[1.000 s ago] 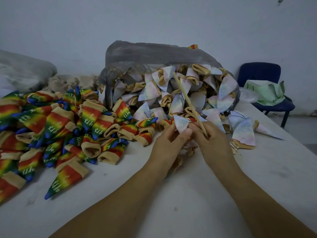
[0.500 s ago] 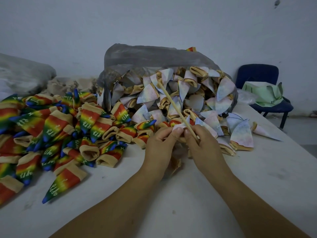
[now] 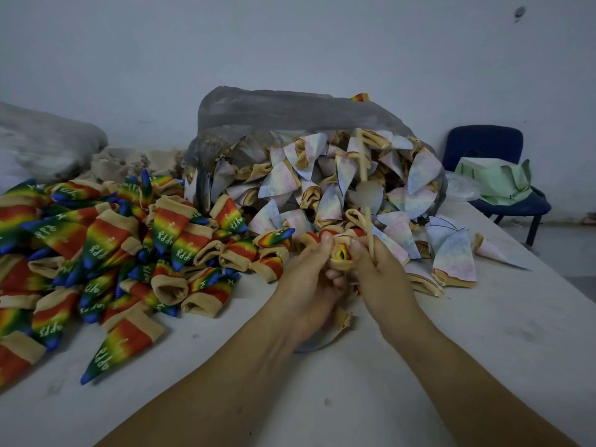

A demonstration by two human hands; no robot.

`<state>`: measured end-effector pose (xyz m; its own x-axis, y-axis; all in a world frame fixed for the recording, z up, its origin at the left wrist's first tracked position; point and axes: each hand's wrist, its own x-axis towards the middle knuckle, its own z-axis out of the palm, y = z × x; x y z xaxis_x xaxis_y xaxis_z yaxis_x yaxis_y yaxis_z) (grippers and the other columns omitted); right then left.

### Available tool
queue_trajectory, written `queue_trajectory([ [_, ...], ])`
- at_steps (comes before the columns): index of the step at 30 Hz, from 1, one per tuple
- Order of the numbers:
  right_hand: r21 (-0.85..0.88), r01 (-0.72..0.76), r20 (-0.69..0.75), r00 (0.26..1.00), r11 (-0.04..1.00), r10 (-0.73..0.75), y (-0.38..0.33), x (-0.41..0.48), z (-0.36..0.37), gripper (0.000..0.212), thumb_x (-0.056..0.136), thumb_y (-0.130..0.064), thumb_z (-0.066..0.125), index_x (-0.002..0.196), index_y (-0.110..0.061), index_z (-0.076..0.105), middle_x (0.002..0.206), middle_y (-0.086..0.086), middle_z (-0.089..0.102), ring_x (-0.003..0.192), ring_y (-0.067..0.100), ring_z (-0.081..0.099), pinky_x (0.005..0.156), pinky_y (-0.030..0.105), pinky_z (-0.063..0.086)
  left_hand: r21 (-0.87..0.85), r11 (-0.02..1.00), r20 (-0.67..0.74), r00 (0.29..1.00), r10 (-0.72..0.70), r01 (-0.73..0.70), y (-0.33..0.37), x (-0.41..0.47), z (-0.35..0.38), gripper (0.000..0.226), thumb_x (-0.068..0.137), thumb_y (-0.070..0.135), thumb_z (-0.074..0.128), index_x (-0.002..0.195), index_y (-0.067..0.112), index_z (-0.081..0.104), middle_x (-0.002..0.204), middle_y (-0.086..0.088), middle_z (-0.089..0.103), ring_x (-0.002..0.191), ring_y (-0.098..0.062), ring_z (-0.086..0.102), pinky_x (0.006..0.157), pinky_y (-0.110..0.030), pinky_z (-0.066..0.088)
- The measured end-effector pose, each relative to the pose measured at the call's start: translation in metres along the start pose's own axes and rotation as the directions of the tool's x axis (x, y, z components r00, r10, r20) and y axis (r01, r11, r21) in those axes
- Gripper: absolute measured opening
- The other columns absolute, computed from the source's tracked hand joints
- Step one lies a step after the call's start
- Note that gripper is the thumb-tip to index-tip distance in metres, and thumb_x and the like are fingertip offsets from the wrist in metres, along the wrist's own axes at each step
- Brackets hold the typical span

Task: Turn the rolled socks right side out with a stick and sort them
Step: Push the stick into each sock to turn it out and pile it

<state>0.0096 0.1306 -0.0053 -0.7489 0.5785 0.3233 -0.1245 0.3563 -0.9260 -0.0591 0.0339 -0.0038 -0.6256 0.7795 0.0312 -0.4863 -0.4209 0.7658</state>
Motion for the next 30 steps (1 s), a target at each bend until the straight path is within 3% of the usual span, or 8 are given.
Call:
queue_trajectory([
  [4, 0.214, -0.080, 0.007, 0.997, 0.974, 0.081, 0.0019, 0.0022, -0.0072, 0.019, 0.098, -0.036, 0.046, 0.094, -0.033, 0.065, 0.084, -0.007, 0.072, 0.072, 0.004, 0.067, 0.054, 0.013, 0.048, 0.205, 0.975, -0.004, 0.996, 0.084, -0.081, -0.0029, -0.0013, -0.0012, 0.039, 0.080, 0.025, 0.071, 0.117, 0.012, 0.066, 0.084, 0.000, 0.073, 0.064, -0.007, 0.064, 0.060, -0.020, 0.051],
  [8, 0.268, -0.088, -0.021, 0.995, 0.959, 0.097, 0.0002, 0.0029, -0.0036, 0.019, 0.099, -0.033, 0.045, 0.089, -0.031, 0.062, 0.079, -0.005, 0.071, 0.069, 0.006, 0.067, 0.053, 0.014, 0.049, 0.251, 0.963, -0.042, 0.992, 0.117, -0.103, -0.0044, -0.0015, -0.0024, 0.017, 0.093, 0.021, 0.063, 0.090, 0.018, 0.079, 0.080, -0.003, 0.073, 0.066, -0.007, 0.066, 0.060, -0.018, 0.052],
  [11, 0.228, -0.059, -0.054, 0.996, 0.972, 0.073, 0.0001, 0.0029, -0.0021, 0.019, 0.099, -0.033, 0.044, 0.091, -0.030, 0.061, 0.085, -0.006, 0.069, 0.073, 0.000, 0.066, 0.054, 0.010, 0.047, 0.207, 0.976, -0.045, 0.995, 0.084, -0.073, -0.0020, -0.0019, -0.0021, 0.022, 0.096, 0.021, 0.060, 0.087, 0.017, 0.079, 0.080, -0.003, 0.072, 0.068, -0.007, 0.067, 0.061, -0.018, 0.052],
  [15, 0.135, -0.018, -0.077, 0.997, 0.991, 0.028, 0.0019, 0.0020, -0.0009, 0.023, 0.099, -0.035, 0.043, 0.105, -0.023, 0.062, 0.094, -0.008, 0.066, 0.074, -0.013, 0.059, 0.055, 0.001, 0.040, 0.117, 0.993, -0.054, 0.998, 0.023, -0.016, -0.0010, -0.0009, -0.0029, 0.029, 0.093, 0.028, 0.059, 0.110, 0.007, 0.070, 0.084, 0.000, 0.071, 0.068, -0.005, 0.064, 0.060, -0.018, 0.050],
  [19, 0.073, 0.048, -0.090, 0.995, 0.996, -0.041, -0.0017, 0.0013, -0.0008, 0.024, 0.099, -0.031, 0.041, 0.103, -0.015, 0.059, 0.087, -0.004, 0.063, 0.070, -0.014, 0.057, 0.053, 0.001, 0.040, 0.018, 1.000, -0.040, 0.999, -0.008, 0.009, -0.0017, 0.0017, -0.0030, 0.019, 0.087, 0.028, 0.063, 0.088, 0.012, 0.074, 0.071, 0.002, 0.061, 0.057, -0.004, 0.051, 0.050, -0.016, 0.042],
  [22, 0.027, 0.096, -0.096, 0.991, 0.995, -0.093, -0.0054, 0.0000, 0.0004, 0.021, 0.099, -0.032, 0.041, 0.097, -0.020, 0.057, 0.082, -0.007, 0.062, 0.070, -0.013, 0.057, 0.053, 0.001, 0.039, -0.050, 0.999, -0.055, 0.998, -0.012, 0.009, -0.0024, 0.0043, -0.0024, 0.018, 0.083, 0.028, 0.064, 0.078, 0.015, 0.076, 0.068, 0.003, 0.061, 0.055, -0.004, 0.049, 0.050, -0.015, 0.044],
  [26, -0.056, 0.119, -0.097, 0.988, 0.991, -0.124, -0.0059, -0.0019, 0.0014, 0.019, 0.098, -0.037, 0.039, 0.083, -0.036, 0.051, 0.073, -0.013, 0.060, 0.069, -0.012, 0.055, 0.056, 0.002, 0.039, -0.125, 0.991, -0.045, 0.997, -0.055, 0.049, -0.0031, 0.0042, -0.0005, 0.025, 0.084, 0.029, 0.064, 0.099, 0.010, 0.068, 0.070, 0.002, 0.060, 0.055, -0.004, 0.048, 0.052, -0.016, 0.046],
  [30, -0.054, 0.110, -0.090, 0.989, 0.992, -0.115, -0.0032, -0.0010, 0.0006, 0.020, 0.097, -0.038, 0.040, 0.082, -0.037, 0.052, 0.072, -0.013, 0.060, 0.070, -0.012, 0.056, 0.057, 0.003, 0.040, -0.117, 0.990, -0.019, 0.997, -0.081, 0.078, 0.0002, 0.0026, -0.0019, 0.024, 0.085, 0.025, 0.064, 0.103, 0.008, 0.065, 0.072, 0.000, 0.059, 0.059, -0.005, 0.050, 0.056, -0.017, 0.049],
])
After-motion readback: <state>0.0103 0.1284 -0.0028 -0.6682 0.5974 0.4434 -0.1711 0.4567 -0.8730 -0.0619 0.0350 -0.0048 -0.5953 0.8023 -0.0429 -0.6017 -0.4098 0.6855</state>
